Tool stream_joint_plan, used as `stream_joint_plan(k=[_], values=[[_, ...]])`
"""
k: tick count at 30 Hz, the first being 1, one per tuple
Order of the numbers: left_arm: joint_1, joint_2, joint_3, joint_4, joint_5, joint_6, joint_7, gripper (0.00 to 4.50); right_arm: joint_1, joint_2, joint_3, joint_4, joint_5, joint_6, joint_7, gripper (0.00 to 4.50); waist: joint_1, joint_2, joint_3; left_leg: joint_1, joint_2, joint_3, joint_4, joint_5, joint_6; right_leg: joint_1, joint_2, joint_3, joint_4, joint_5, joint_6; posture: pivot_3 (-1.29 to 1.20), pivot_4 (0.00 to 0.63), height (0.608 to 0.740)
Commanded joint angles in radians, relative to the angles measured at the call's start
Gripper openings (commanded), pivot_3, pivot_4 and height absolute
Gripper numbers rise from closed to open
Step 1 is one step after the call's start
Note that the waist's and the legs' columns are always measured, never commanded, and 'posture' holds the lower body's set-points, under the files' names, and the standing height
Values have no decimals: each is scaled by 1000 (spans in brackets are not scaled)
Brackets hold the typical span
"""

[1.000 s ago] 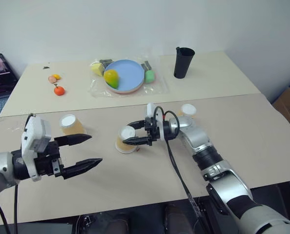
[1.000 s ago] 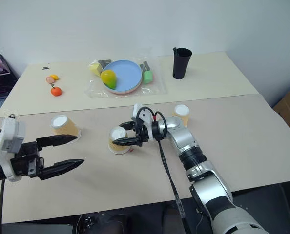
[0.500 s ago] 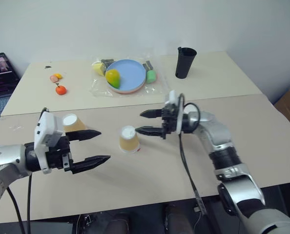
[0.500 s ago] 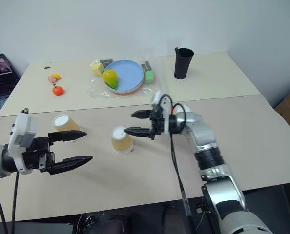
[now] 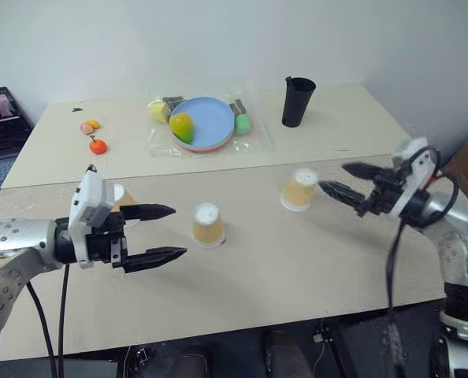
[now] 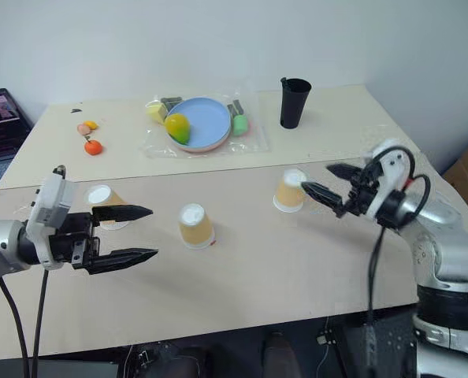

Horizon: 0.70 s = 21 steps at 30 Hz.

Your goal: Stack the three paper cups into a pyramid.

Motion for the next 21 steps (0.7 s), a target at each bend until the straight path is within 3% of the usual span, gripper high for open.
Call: stream_joint_plan(k=[1,10,21], values=[[-55,16,-20,25,18,-27,-29,4500,22,14,45,67,-99,-145,-53,4469,-6,0,0,0,0,1,1,0,1,0,0,1,1,0,0,0,150,734],[-76,30,-20,49,36,-24,-68,4500,-103,94,148,252,-161,-284,-67,4469,-11,0,0,5,1,8,2,-1,3,0,2,11,1,0,1,0,150,734],[3,16,38,-8,28,-21,-42,4500,-237,120,213,417,-191,-364,-7,4469,-4,0,0,4,1,8,2,-2,3,0,2,11,0,1,2,0,150,734]])
